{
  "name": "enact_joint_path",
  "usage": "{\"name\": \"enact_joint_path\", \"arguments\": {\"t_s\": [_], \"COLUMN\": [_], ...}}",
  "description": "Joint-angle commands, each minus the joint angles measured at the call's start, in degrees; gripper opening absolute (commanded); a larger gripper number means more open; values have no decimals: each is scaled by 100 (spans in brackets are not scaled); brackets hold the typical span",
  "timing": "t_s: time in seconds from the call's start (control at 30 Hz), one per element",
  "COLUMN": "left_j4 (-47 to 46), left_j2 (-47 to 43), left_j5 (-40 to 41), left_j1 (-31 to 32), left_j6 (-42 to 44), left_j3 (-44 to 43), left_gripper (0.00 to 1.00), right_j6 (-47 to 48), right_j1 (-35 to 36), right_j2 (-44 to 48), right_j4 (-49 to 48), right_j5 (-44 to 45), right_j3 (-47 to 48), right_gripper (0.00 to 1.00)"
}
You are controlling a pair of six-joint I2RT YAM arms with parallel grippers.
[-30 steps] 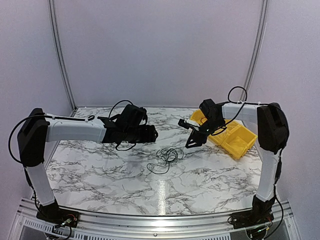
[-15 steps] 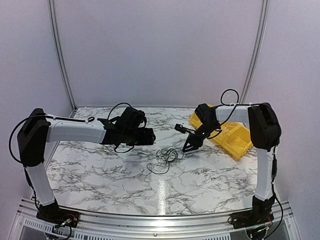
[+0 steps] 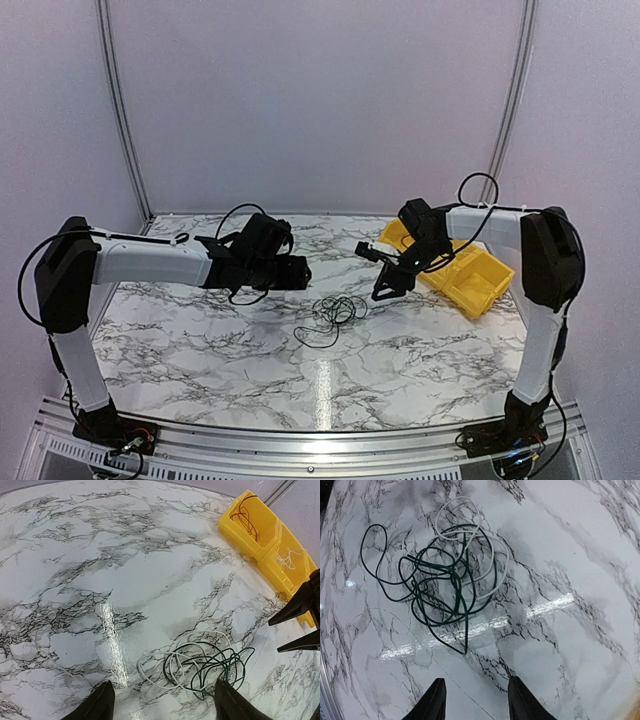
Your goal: Untangle the cables
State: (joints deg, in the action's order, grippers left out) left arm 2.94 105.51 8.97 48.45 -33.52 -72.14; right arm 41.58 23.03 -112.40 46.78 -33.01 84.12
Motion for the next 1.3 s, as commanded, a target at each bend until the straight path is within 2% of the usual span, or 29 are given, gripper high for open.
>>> {"name": "enact_joint_path", "arguments": {"t_s": [0.0, 0.1, 0.2, 0.4, 0.47, 0.6, 0.73, 1.03, 1.27], "left_j4": [29, -38, -68, -385, -597, -722, -1356, -1375, -1370], "left_j2": [9, 11, 28, 282, 470, 968, 1188, 2132, 2319], "left_j5": [-172, -495, -582, -818, -1069, -1366, -1390, -1454, -1070], "left_j1": [17, 16, 22, 23, 25, 93, 182, 132, 37], "left_j6": [145, 270, 277, 179, 126, 147, 332, 162, -296], "left_j3": [-167, -220, -260, -274, -307, -569, -574, -1307, -1155], "left_gripper": [72, 71, 71, 71, 71, 71, 72, 71, 68], "right_j6": [-315, -537, -636, -841, -935, -1218, -1370, -1551, -1445], "right_j1": [262, 287, 290, 289, 290, 290, 290, 297, 292], "right_j2": [-368, -621, -795, -601, -494, -412, -508, -323, 213], "right_j4": [-152, -343, -433, -626, -681, -822, -759, -782, -520], "right_j5": [-379, -352, -259, -404, -517, -814, -1031, -1256, -1601], "right_j3": [232, 252, 252, 184, 184, 215, 368, 294, 383], "right_gripper": [43, 43, 37, 7, 1, 0, 0, 0, 0]}}
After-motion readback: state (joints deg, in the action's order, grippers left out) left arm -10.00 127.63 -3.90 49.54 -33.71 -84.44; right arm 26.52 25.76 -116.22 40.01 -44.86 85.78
